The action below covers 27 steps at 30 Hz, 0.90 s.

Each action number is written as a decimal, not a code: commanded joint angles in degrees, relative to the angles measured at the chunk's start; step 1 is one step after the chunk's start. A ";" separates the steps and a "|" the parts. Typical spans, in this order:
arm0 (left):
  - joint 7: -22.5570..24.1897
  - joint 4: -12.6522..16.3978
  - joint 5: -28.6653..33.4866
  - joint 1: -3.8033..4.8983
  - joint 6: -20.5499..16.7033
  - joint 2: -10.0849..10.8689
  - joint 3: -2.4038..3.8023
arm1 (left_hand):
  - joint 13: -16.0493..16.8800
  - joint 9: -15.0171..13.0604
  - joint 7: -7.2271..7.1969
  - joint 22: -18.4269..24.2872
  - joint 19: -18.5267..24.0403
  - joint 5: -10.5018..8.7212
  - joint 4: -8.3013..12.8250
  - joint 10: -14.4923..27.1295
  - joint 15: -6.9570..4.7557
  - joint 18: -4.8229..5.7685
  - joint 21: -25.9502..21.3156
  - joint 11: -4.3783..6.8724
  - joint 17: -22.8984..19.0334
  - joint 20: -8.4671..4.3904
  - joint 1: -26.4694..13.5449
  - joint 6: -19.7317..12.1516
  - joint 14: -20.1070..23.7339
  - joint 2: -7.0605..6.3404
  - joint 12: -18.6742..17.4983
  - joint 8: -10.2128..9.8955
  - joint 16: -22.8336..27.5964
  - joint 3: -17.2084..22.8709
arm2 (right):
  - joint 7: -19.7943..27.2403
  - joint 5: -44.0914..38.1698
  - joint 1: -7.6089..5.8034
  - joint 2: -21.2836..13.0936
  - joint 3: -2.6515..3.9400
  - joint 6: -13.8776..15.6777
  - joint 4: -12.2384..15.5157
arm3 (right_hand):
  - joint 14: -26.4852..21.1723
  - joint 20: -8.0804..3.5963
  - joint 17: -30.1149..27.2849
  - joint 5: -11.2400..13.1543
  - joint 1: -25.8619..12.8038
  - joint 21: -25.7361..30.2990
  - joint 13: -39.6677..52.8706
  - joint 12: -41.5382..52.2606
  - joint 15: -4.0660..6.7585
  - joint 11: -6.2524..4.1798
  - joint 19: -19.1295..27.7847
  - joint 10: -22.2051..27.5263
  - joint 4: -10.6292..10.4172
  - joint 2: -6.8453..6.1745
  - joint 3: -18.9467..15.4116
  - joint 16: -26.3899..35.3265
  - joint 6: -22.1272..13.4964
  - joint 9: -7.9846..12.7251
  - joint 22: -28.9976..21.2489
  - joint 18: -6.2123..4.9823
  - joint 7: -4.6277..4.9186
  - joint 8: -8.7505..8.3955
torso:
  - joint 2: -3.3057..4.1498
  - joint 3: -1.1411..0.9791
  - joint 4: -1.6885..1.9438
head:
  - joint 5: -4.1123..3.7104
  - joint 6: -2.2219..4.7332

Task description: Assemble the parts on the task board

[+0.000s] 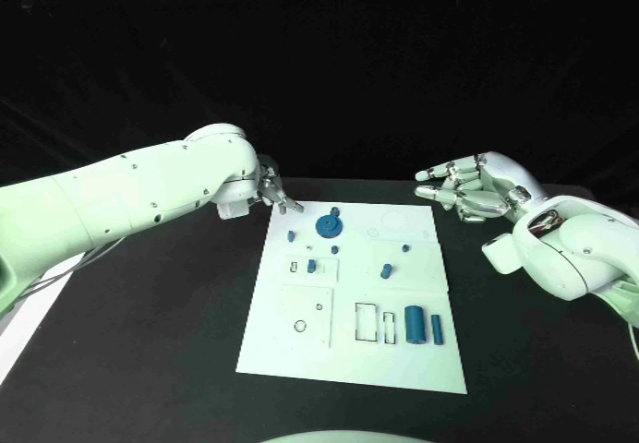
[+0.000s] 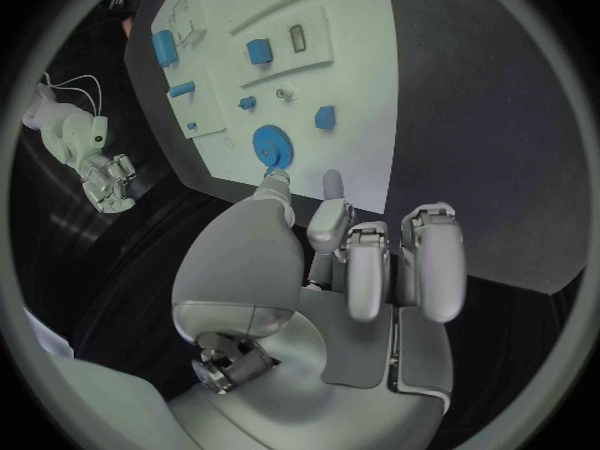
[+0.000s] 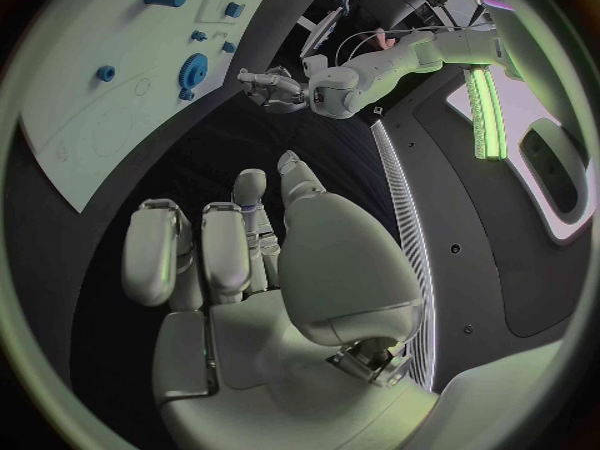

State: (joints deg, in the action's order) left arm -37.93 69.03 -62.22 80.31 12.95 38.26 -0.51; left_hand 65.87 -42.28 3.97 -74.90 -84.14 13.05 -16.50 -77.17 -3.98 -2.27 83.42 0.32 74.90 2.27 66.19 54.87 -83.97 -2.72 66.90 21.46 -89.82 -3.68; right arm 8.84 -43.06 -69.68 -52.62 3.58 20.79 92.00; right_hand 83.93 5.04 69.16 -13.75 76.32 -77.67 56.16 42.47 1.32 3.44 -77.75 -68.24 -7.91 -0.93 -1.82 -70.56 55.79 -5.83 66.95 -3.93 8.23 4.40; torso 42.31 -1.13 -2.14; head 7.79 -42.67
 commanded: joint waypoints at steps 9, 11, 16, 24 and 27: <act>1.85 -4.13 -4.33 -0.20 7.97 -2.60 -0.92 | 0.66 0.58 -0.32 -6.76 -1.74 -0.26 -0.14 -0.55 0.25 0.19 0.28 0.10 15.10 0.32 -0.20 1.32 -6.03 1.17 1.03 0.02 -0.18 0.02 | 0.04 -0.38 0.03 0.16 0.02 -0.64 0.01 | 1.63 -0.06 0.10 -0.30 0.12 0.17 0.04 0.28 -0.12 -0.26 0.31 -0.35 0.08 0.36 -0.28 0.28 -0.12 -0.08 0.02 -0.92 0.03 0.10 | 0.07 0.02 -0.10 | 0.53 -0.05; 1.90 -4.35 -4.31 -0.28 8.71 -2.85 -1.10 | 0.71 0.61 -0.34 -6.77 -1.74 -0.26 -0.14 -0.58 0.24 0.19 0.28 0.12 15.10 0.31 -0.21 1.38 -6.03 1.22 1.08 0.04 -0.18 0.00 | 0.05 -0.39 0.03 0.21 0.02 -0.66 0.00 | 1.63 -0.06 0.10 -0.30 0.12 0.17 0.04 0.28 -0.12 -0.26 0.31 -0.35 0.08 0.36 -0.28 0.28 -0.12 -0.08 0.02 -0.92 0.03 0.10 | 0.06 0.03 -0.12 | 0.59 -0.10; 1.88 -4.57 -3.50 -0.63 9.86 -3.13 -1.46 | 0.71 0.75 -0.43 -6.80 -1.75 -0.23 -0.12 -0.63 0.18 0.19 0.29 0.20 15.10 0.26 -0.16 1.66 -6.03 1.69 1.12 0.12 -0.18 0.02 | 0.05 -0.40 0.03 0.30 0.02 -0.81 -0.09 | 1.63 -0.06 0.10 -0.30 0.12 0.17 0.04 0.28 -0.12 -0.26 0.31 -0.35 0.08 0.36 -0.28 0.28 -0.12 -0.08 0.02 -0.92 0.03 0.10 | 0.04 0.04 -0.18 | 0.58 -0.15; 2.25 -3.94 -2.78 -1.04 9.19 -3.15 -1.61 | 0.81 0.82 -0.47 -6.92 -1.81 -0.19 -0.14 -0.70 0.14 0.22 0.37 0.24 15.10 0.23 -0.19 1.79 -6.03 2.00 1.24 0.17 -0.18 0.02 | 0.03 -0.41 0.04 0.51 0.01 -1.22 -0.32 | 1.64 -0.07 0.12 -0.31 0.20 0.16 0.04 0.31 -0.11 -0.27 0.28 -0.37 0.10 0.39 -0.28 0.27 -0.11 -0.09 0.04 -0.91 0.02 0.11 | 0.08 0.04 -0.11 | 0.69 -0.41; 2.33 -3.61 -2.71 -1.10 9.23 -3.20 -1.63 | 0.90 0.84 -0.49 -6.96 -1.84 -0.18 -0.15 -0.76 0.13 0.23 0.41 0.26 15.10 0.22 -0.21 1.85 -6.03 2.11 1.33 0.19 -0.18 0.02 | 0.00 -0.41 0.06 0.63 0.01 -1.29 -0.40 | 1.64 -0.07 0.12 -0.31 0.20 0.16 0.04 0.31 -0.11 -0.27 0.28 -0.37 0.10 0.39 -0.28 0.27 -0.11 -0.09 0.04 -0.91 0.02 0.11 | 0.07 0.03 -0.13 | 0.68 -0.32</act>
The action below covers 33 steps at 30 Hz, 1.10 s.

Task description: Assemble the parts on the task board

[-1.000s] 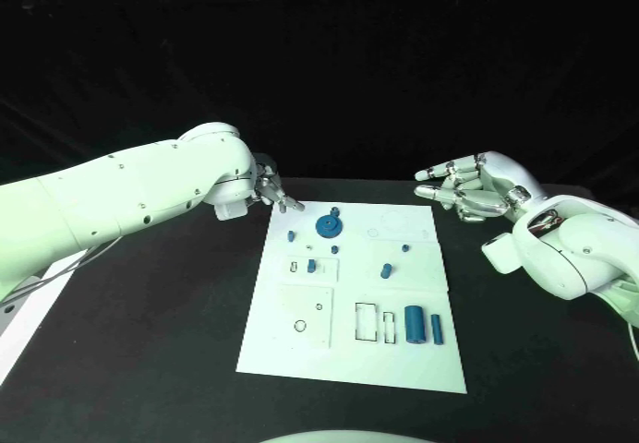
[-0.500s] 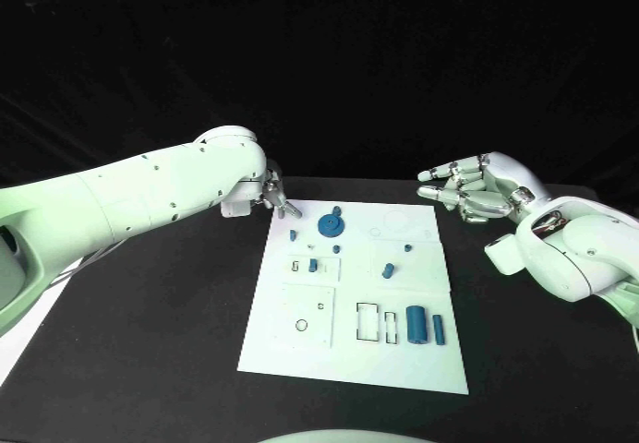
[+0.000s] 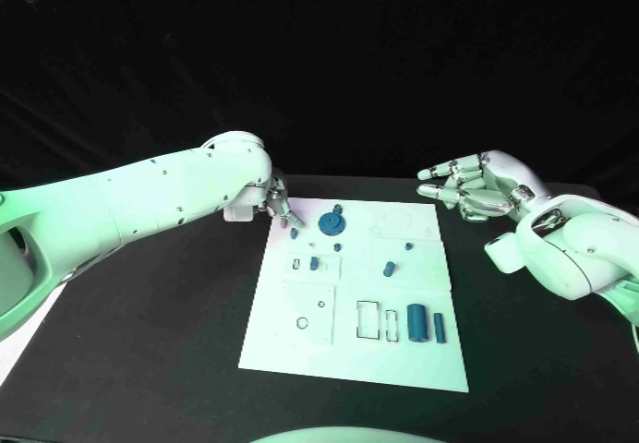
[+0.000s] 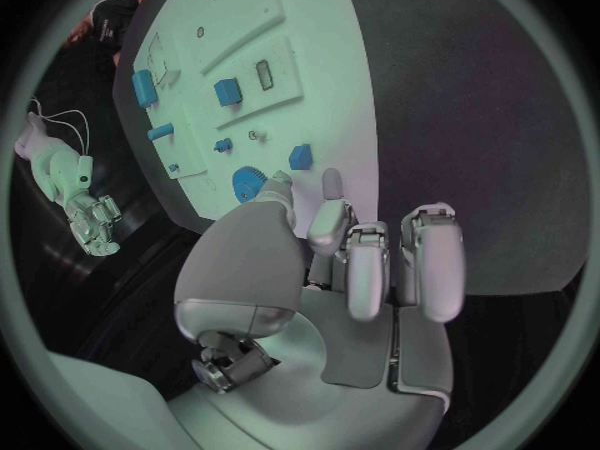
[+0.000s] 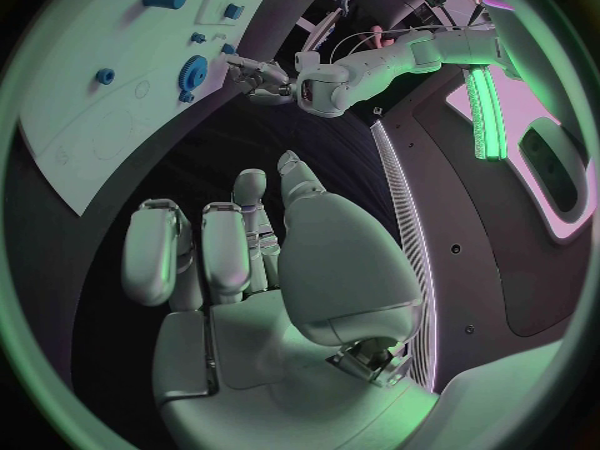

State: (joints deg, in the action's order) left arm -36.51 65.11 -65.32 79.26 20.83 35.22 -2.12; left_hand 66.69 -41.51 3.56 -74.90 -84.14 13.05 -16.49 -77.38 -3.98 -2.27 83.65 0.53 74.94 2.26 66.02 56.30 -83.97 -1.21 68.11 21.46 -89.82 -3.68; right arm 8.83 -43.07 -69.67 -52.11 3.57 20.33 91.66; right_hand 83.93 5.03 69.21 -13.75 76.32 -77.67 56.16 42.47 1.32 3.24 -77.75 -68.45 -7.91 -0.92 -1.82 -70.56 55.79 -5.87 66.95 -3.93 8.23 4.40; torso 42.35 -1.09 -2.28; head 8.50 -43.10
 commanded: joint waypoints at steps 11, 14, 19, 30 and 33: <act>1.00 0.48 0.46 -0.10 1.80 -0.04 -0.08 | 0.17 0.19 -0.26 -7.06 -1.88 -0.10 0.09 -0.69 0.03 0.25 0.22 0.21 15.06 0.12 0.57 0.82 -6.03 1.15 0.28 0.38 -0.18 0.17 | -0.06 -0.39 0.07 0.30 0.00 -0.94 -0.21 | 1.65 -0.07 0.11 -0.31 0.18 0.15 0.08 0.41 -0.10 -0.06 0.26 -0.22 0.06 0.39 -0.34 0.26 -0.10 -0.06 0.07 -0.90 0.02 0.12 | 0.03 -0.05 0.02 | 0.13 0.23; 1.00 0.58 0.69 -0.11 2.18 -0.02 -0.10 | 0.15 0.27 -0.31 -7.03 -1.86 -0.09 0.22 -0.70 -0.02 0.24 0.18 0.26 15.06 0.07 1.06 0.89 -6.03 1.28 0.28 0.40 -0.18 0.28 | -0.07 -0.39 0.08 0.34 -0.01 -0.96 -0.22 | 1.65 -0.07 0.11 -0.31 0.18 0.15 0.08 0.41 -0.10 -0.06 0.26 -0.22 0.06 0.39 -0.34 0.26 -0.10 -0.06 0.07 -0.90 0.02 0.12 | 0.03 -0.06 0.01 | 0.10 0.23; 0.95 0.69 1.12 -0.11 2.61 0.03 -0.18 | 0.10 0.35 -0.40 -7.03 -1.86 -0.03 0.39 -0.70 -0.09 0.24 0.16 0.33 15.06 0.00 1.92 1.06 -6.03 1.53 0.27 0.50 -0.18 0.58 | -0.08 -0.40 0.08 0.34 -0.01 -1.02 -0.22 | 1.65 -0.08 0.11 -0.32 0.19 0.16 0.09 0.45 -0.10 -0.07 0.26 -0.25 0.06 0.41 -0.36 0.26 -0.08 -0.07 0.07 -0.90 0.01 0.14 | 0.04 -0.06 -0.02 | 0.12 0.20; 1.12 0.56 1.71 -0.28 2.62 -0.05 -0.35 | 0.03 0.38 -0.56 -7.05 -1.85 0.03 0.74 -0.69 -0.22 0.24 0.13 0.48 15.06 -0.14 3.88 1.16 -6.03 1.96 0.24 0.62 -0.18 1.61 | -0.11 -0.74 0.09 0.34 -0.02 -1.07 -0.18 | 1.65 -0.08 0.08 -0.32 0.23 0.17 0.11 0.50 -0.10 -0.08 0.27 -0.28 0.06 0.43 -0.36 0.30 -0.07 -0.07 0.04 -0.91 0.01 0.14 | 0.07 -0.06 -0.03 | 0.09 0.02; 1.16 0.61 1.83 -0.34 2.54 -0.07 -0.37 | 0.03 0.38 -0.56 -7.07 -1.86 0.04 0.75 -0.70 -0.22 0.24 0.14 0.49 15.06 -0.14 3.96 1.16 -6.03 1.98 0.24 0.62 -0.18 1.67 | -0.11 -0.76 0.09 0.37 -0.02 -1.09 -0.19 | 1.65 -0.08 0.08 -0.32 0.23 0.17 0.11 0.50 -0.10 -0.08 0.27 -0.28 0.06 0.43 -0.36 0.30 -0.07 -0.07 0.04 -0.91 0.01 0.14 | 0.07 -0.07 -0.05 | 0.07 -0.03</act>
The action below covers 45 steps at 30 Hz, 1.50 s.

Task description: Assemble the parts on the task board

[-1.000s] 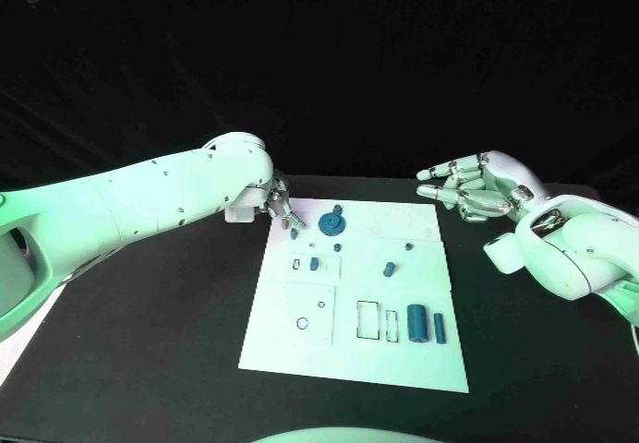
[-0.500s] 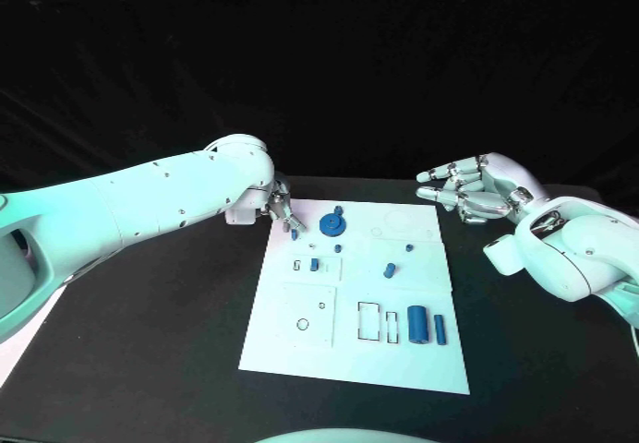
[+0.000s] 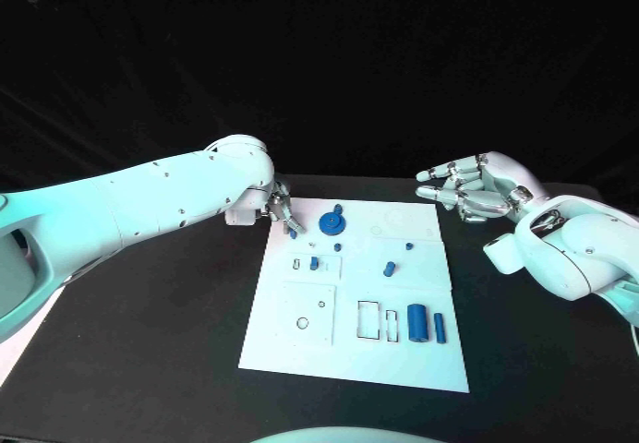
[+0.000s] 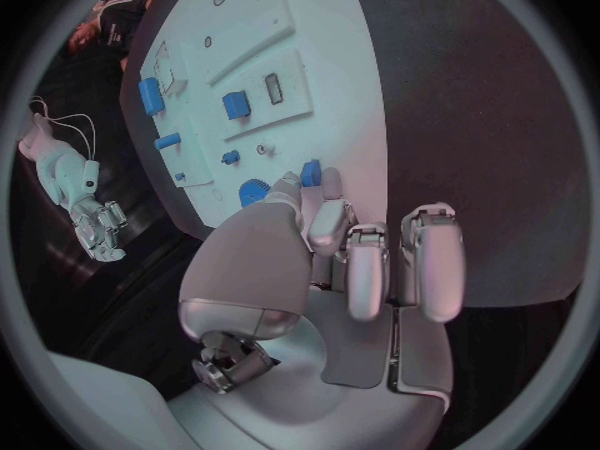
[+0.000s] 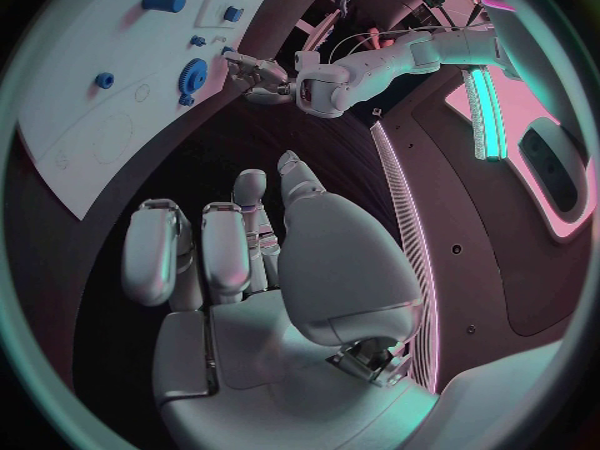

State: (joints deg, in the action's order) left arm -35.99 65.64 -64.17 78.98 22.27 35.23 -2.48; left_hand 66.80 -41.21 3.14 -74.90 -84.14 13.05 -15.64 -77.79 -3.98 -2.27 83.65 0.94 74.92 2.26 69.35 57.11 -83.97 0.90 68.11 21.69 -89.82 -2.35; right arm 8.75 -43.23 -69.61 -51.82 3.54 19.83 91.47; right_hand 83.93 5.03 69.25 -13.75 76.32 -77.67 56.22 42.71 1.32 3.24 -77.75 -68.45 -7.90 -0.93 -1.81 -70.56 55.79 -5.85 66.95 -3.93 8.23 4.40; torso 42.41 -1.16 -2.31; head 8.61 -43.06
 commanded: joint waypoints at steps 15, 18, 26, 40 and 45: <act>0.93 0.24 1.35 -0.12 0.81 0.24 -0.02 | -0.08 0.09 -0.26 -7.02 -1.82 0.04 0.10 -0.33 -0.28 0.22 0.07 0.18 15.08 -0.21 1.74 0.43 -6.03 0.26 0.25 0.48 -0.18 1.15 | -0.06 -0.62 0.03 0.18 0.01 -0.71 0.00 | 1.65 -0.08 0.03 -0.33 0.23 0.18 0.05 0.26 -0.10 -0.08 0.27 -0.28 0.06 0.43 -0.37 0.30 -0.07 -0.09 0.03 -0.91 0.01 0.14 | -0.02 0.01 0.02 | -0.03 -0.23; 0.98 0.21 1.70 -0.12 0.45 0.28 -0.03 | -0.20 0.14 -0.50 -7.00 -1.81 0.13 1.06 -0.27 -0.45 0.21 0.02 0.40 15.08 -0.34 4.14 0.24 -6.03 1.24 0.14 0.43 -0.18 3.01 | -0.06 -0.62 0.03 0.17 0.01 -0.70 -0.01 | 1.65 -0.08 0.03 -0.33 0.23 0.18 0.05 0.26 -0.10 -0.08 0.27 -0.28 0.06 0.43 -0.37 0.30 -0.07 -0.09 0.03 -0.91 0.01 0.14 | -0.03 0.00 -0.02 | -0.03 -0.27; 1.65 0.07 4.03 -0.12 -0.74 0.40 -0.03 | -1.03 0.05 -0.30 -6.92 -1.69 0.38 6.56 0.28 0.12 0.14 -0.22 0.36 15.08 -0.87 12.04 -1.33 -6.03 0.85 -1.02 0.21 -0.18 16.81 | -0.06 -0.62 0.03 0.17 0.01 -0.73 -0.02 | 1.65 -0.08 0.03 -0.33 0.23 0.18 0.05 0.26 -0.10 -0.08 0.27 -0.28 0.06 0.43 -0.37 0.30 -0.07 -0.09 0.03 -0.91 0.01 0.14 | -0.04 -0.01 -0.01 | -0.01 -0.41; 3.29 2.55 7.97 -0.18 -4.57 2.38 0.11 | -1.28 -2.17 0.04 -6.93 -1.62 -0.13 9.64 -0.40 -0.13 0.12 -0.54 0.11 15.08 -0.42 5.87 -1.92 -6.03 -5.63 -0.92 2.64 -0.18 33.15 | -0.15 -0.62 0.04 0.19 -0.01 -0.97 -0.06 | 1.65 -0.08 0.03 -0.33 0.23 0.18 0.05 0.26 -0.10 -0.08 0.27 -0.28 0.06 0.43 -0.37 0.30 -0.07 -0.09 0.03 -0.91 0.01 0.14 | 0.00 -0.01 -0.03 | 0.07 -0.64; 3.96 6.79 9.15 -0.20 -6.58 5.32 0.23 | -1.20 -2.62 -0.03 -6.97 -1.64 -0.17 10.53 -0.61 -0.17 0.12 -0.57 0.13 15.08 -0.44 4.99 -1.93 -6.03 -6.43 -0.78 3.20 -0.18 34.99 | -0.26 -0.65 0.04 0.19 -0.05 -1.15 -0.19 | 1.65 -0.08 0.03 -0.33 0.23 0.18 0.05 0.26 -0.10 -0.08 0.27 -0.28 0.06 0.43 -0.37 0.30 -0.07 -0.09 0.03 -0.91 0.01 0.14 | -0.07 -0.01 0.07 | -0.06 -0.64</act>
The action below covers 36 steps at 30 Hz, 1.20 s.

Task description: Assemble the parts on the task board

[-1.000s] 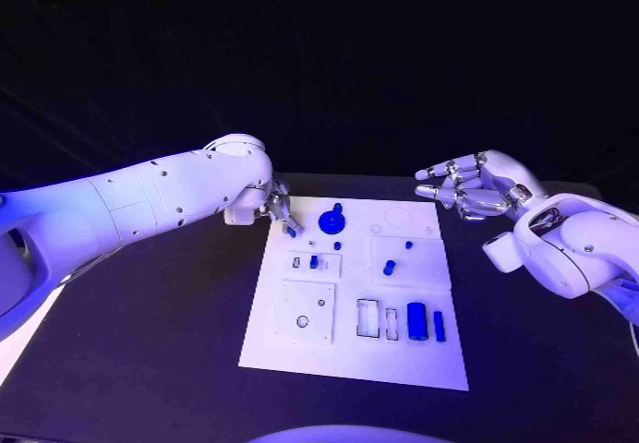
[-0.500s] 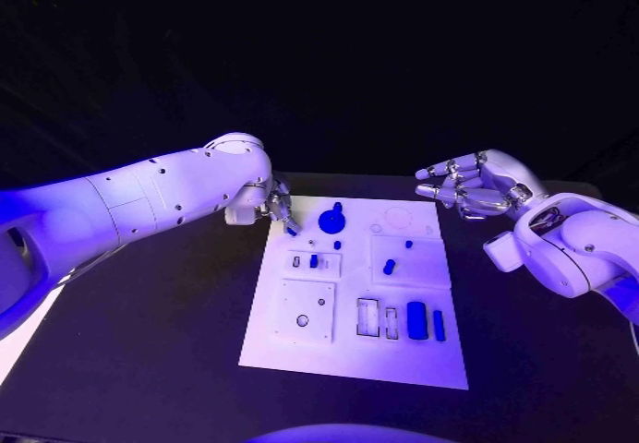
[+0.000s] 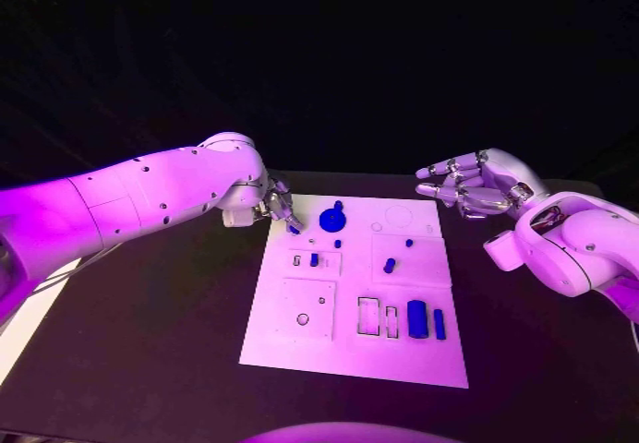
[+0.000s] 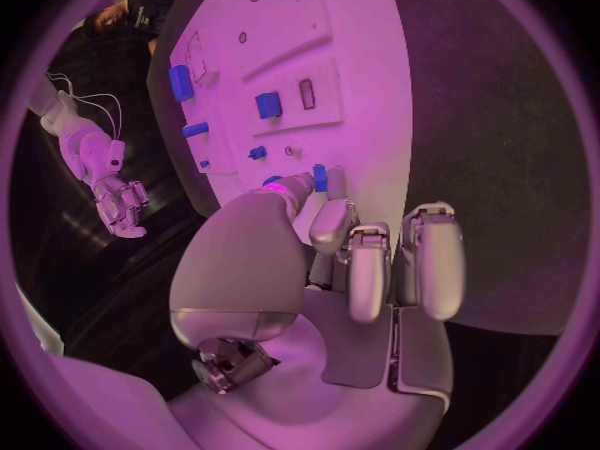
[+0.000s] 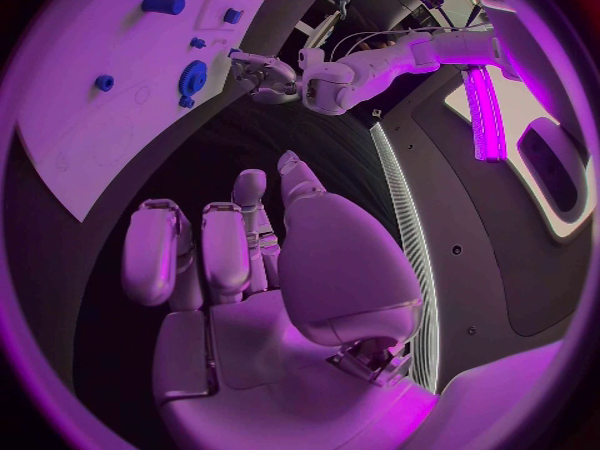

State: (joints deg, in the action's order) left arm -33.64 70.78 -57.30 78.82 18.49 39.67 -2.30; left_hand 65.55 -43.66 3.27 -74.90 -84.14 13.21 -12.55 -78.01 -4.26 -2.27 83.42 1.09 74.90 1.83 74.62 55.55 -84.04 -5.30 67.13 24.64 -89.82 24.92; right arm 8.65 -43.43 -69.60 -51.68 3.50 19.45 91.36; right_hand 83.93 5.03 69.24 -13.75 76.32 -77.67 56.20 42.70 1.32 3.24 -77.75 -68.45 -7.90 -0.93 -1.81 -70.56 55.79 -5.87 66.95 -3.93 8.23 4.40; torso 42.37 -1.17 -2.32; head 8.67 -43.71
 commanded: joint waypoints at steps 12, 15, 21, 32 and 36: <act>2.31 13.46 -1.13 -0.91 -9.45 7.72 -0.57 | 0.21 -1.05 -0.40 -7.31 -1.82 -0.09 9.19 -0.97 0.01 0.18 -0.15 0.17 15.10 -0.12 -1.97 -0.32 -5.96 -2.01 0.52 1.64 -0.18 11.40 | -0.48 -1.07 0.04 0.09 -0.14 -1.12 -0.33 | 1.67 -0.10 0.05 -0.33 0.38 0.21 0.01 0.31 -0.07 -0.11 0.24 -0.36 0.07 0.53 -0.44 0.34 0.01 -0.11 0.00 -0.91 -0.02 0.20 | -0.04 0.05 0.17 | 0.03 -0.28; 2.72 15.80 -3.64 -1.68 -10.87 8.74 -0.94 | 0.13 -1.17 -0.45 -7.46 -1.90 -0.06 9.39 -1.05 -0.02 0.22 -0.05 0.22 15.10 -0.15 -2.32 -0.27 -5.96 -2.28 0.49 1.89 -0.18 12.08 | -0.49 -1.17 0.05 0.12 -0.15 -1.23 -0.36 | 1.67 -0.10 0.05 -0.33 0.38 0.21 0.01 0.31 -0.07 -0.11 0.24 -0.36 0.07 0.53 -0.44 0.34 0.01 -0.11 0.00 -0.91 -0.02 0.20 | -0.03 0.08 0.16 | 0.24 -0.40; 2.99 18.15 -6.89 -3.07 -13.15 9.58 -1.16 | 0.00 -1.29 -0.49 -7.64 -2.00 -0.04 9.57 -1.14 -0.06 0.26 0.09 0.27 15.10 -0.19 -2.69 -0.23 -5.96 -2.53 0.42 2.16 -0.18 12.82 | -0.48 -1.23 0.13 0.17 -0.18 -1.34 -0.42 | 1.67 -0.10 0.05 -0.33 0.38 0.21 0.01 0.31 -0.07 -0.11 0.24 -0.36 0.07 0.53 -0.44 0.34 0.01 -0.11 0.00 -0.91 -0.02 0.20 | 0.00 0.14 0.06 | 0.30 -0.57; 2.34 19.06 -9.33 -5.22 -13.60 9.64 -1.19 | -0.46 -1.42 -0.53 -7.75 -2.07 0.06 9.75 -1.07 -0.11 0.28 0.17 0.32 15.10 -0.23 -3.07 -0.19 -5.96 -2.77 0.05 2.44 -0.18 13.52 | -0.45 -1.28 0.27 0.09 -0.19 -1.39 -0.39 | 1.67 -0.10 0.05 -0.33 0.38 0.21 0.01 0.31 -0.07 -0.11 0.24 -0.36 0.07 0.53 -0.44 0.34 0.01 -0.11 0.00 -0.91 -0.02 0.20 | 0.07 0.10 -0.02 | 0.37 -0.85; 2.08 18.97 -10.34 -5.49 -13.05 9.57 -1.18 | -0.60 -1.43 -0.53 -7.75 -2.06 0.07 9.77 -1.02 -0.11 0.28 0.16 0.32 15.10 -0.24 -3.11 -0.19 -5.96 -2.81 -0.07 2.47 -0.18 13.59 | -0.45 -1.30 0.31 0.05 -0.19 -1.41 -0.36 | 1.67 -0.10 0.05 -0.33 0.38 0.21 0.01 0.31 -0.07 -0.11 0.24 -0.36 0.07 0.53 -0.44 0.34 0.01 -0.11 0.00 -0.91 -0.02 0.20 | 0.03 0.04 0.01 | 0.45 -1.04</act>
State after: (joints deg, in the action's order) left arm -31.65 89.71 -65.38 73.46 5.45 49.31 -3.44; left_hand 65.00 -45.16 3.04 -74.90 -84.13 13.05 -10.42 -78.93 -4.27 -2.27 83.42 1.43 74.93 1.84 71.58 55.37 -84.05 -8.32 67.45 26.81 -89.82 30.56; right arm 8.24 -44.19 -69.33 -51.64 3.30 18.64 90.97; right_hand 83.93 5.03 69.24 -13.75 76.70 -77.67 56.20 42.70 1.32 3.24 -77.75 -68.44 -7.74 -0.55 -1.97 -70.56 55.79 -5.91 66.95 -3.93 8.23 4.40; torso 42.41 -1.09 -2.31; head 9.06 -44.62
